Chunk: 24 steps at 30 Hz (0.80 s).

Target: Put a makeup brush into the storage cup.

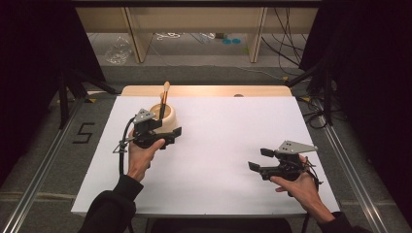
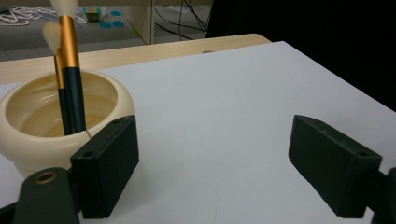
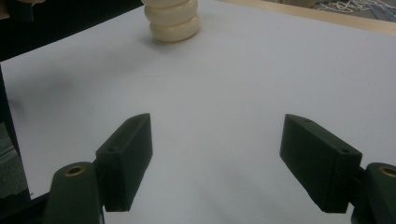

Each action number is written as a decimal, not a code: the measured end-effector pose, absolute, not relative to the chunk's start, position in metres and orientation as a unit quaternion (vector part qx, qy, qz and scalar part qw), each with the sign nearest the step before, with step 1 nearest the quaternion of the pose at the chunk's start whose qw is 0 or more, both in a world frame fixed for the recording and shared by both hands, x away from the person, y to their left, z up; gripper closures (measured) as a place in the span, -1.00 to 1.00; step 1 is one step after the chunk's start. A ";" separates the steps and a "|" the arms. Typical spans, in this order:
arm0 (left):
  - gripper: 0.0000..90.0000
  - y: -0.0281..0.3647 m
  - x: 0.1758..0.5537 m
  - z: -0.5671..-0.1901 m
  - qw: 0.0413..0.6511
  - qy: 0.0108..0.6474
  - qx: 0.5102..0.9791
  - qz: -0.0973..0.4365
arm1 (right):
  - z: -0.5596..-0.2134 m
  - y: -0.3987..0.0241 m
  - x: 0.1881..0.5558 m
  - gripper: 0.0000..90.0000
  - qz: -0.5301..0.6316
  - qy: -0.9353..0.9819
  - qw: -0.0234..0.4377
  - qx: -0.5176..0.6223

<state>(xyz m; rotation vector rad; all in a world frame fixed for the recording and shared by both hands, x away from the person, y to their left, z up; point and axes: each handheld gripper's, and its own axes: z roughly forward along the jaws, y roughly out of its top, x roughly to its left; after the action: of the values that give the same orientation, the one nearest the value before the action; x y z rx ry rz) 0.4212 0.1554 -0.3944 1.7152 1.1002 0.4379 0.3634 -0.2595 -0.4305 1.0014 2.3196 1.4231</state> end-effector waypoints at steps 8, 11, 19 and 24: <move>-0.64 0.147 0.408 -0.397 0.502 0.442 0.720 0.185 | -0.431 -0.259 0.363 -0.42 0.491 0.791 0.127 0.343; -0.64 0.144 0.404 -0.397 0.507 0.438 0.720 0.182 | -0.432 -0.258 0.364 -0.42 0.497 0.788 0.123 0.341; -0.64 0.139 0.390 -0.399 0.511 0.432 0.723 0.173 | -0.431 -0.259 0.363 -0.42 0.500 0.786 0.122 0.343; -0.64 0.136 0.383 -0.404 0.502 0.420 0.735 0.174 | -0.431 -0.259 0.363 -0.43 0.493 0.790 0.124 0.344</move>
<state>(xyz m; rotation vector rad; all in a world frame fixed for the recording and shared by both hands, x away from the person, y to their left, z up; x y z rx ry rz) 0.3832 0.1362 -0.4037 1.7769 1.0152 0.4203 0.3626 -0.2587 -0.4307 1.0016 2.3028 1.4365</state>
